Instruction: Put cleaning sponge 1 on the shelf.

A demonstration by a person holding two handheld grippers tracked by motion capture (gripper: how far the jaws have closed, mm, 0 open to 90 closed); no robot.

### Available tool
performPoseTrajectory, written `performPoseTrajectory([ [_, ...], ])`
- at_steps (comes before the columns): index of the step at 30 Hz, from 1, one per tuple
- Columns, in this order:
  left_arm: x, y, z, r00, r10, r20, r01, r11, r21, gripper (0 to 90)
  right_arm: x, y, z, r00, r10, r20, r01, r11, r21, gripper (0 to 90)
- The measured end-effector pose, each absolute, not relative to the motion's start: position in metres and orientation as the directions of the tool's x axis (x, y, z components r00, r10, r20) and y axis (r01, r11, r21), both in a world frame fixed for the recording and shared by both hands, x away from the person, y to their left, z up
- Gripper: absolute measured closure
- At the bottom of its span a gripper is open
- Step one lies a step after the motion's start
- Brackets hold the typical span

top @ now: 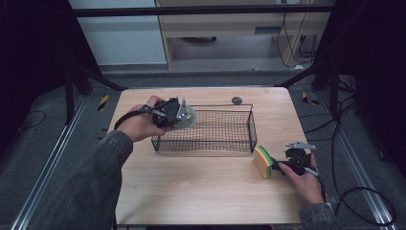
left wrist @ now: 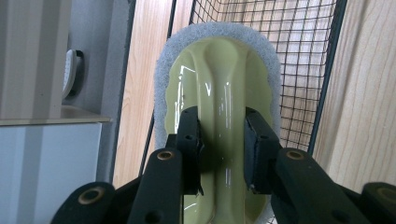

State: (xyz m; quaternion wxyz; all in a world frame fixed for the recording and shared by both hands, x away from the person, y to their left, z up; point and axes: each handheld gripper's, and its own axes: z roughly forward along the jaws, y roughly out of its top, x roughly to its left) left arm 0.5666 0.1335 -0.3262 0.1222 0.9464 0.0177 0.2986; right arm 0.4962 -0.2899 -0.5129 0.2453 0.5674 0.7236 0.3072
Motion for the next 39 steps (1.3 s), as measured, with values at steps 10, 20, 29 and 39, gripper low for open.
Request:
performPoseTrajectory([
  [10, 0.567, 0.129, -0.334, 0.816, 0.069, 0.574, -0.059, -0.978, 0.202, 70.9, 0.496, -0.290, -0.513, -0.236, 0.972, -0.007, 0.670, 0.168, 0.723, 1.0],
  [20, 0.567, 0.131, -0.341, 0.812, 0.073, 0.579, -0.068, -0.973, 0.219, 70.9, 0.496, -0.290, -0.513, -0.235, 0.972, -0.004, 0.670, 0.165, 0.724, 1.0],
  [29, 0.570, 0.135, -0.348, 0.808, 0.069, 0.585, -0.070, -0.975, 0.212, 70.9, 0.496, -0.290, -0.513, -0.237, 0.971, -0.007, 0.669, 0.168, 0.724, 1.0],
  [39, 0.576, 0.136, -0.358, 0.812, 0.074, 0.580, -0.066, -0.974, 0.216, 70.9, 0.496, -0.290, -0.513, -0.239, 0.971, -0.009, 0.669, 0.171, 0.724, 1.0],
])
